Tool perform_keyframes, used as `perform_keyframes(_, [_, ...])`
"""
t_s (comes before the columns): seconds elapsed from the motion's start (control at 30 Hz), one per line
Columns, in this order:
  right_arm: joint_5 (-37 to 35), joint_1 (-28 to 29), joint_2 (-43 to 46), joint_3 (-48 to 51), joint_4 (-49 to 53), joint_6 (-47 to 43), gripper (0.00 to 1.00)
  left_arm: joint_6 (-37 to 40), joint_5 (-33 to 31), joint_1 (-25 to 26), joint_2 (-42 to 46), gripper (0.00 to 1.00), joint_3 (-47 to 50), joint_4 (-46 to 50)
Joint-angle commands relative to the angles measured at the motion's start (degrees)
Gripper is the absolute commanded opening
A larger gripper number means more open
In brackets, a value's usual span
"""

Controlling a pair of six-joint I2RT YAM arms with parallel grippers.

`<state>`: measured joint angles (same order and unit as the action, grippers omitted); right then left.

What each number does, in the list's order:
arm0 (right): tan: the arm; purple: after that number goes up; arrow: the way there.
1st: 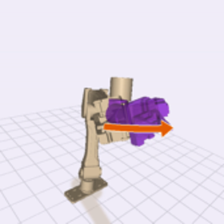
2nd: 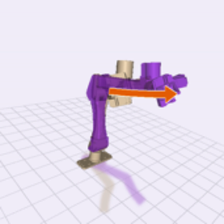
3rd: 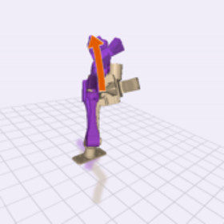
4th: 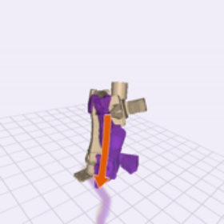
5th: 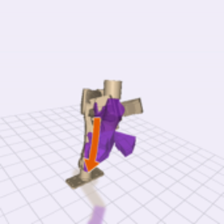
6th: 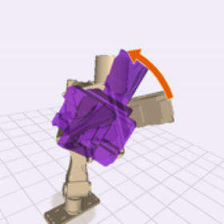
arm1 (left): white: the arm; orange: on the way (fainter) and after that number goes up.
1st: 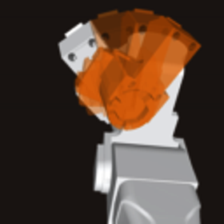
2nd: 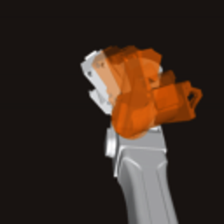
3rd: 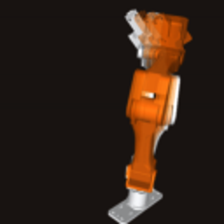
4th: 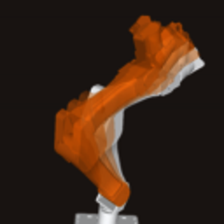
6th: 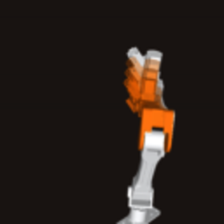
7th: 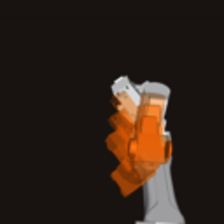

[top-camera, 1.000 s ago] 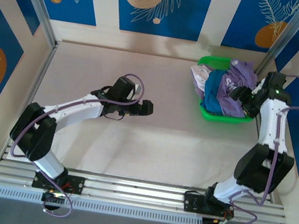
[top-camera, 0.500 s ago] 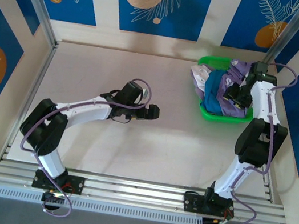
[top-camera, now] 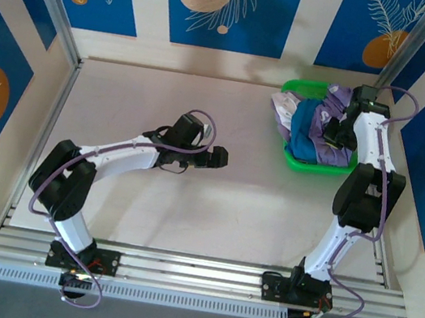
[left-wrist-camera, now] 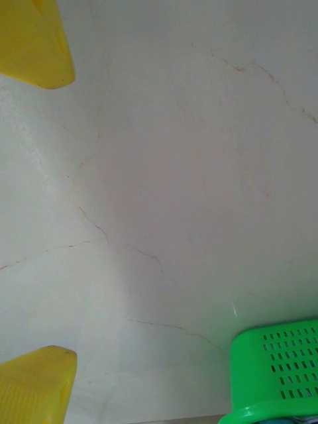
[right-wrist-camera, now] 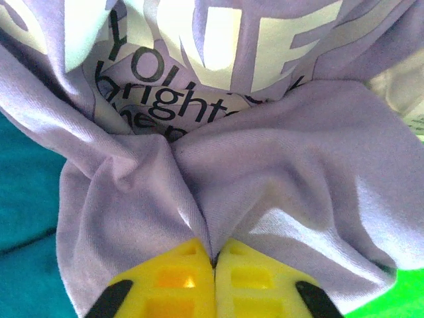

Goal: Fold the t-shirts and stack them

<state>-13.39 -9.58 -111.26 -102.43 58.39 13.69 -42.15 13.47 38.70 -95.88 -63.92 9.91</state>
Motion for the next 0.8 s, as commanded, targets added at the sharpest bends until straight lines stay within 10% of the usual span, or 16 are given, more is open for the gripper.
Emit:
perform_keyframes(0.0, [-1.1,0.5,5.3,-2.1,0.6,-0.2,0.00,-0.1,0.2,0.5,-0.4,0.99,-2.1,0.9])
perform_keyframes(0.77, [-6.8,5.9,27.1,-1.0,-11.1,-1.8,0.00,1.6,-0.1,0.1,3.8,0.99,-5.1,6.2])
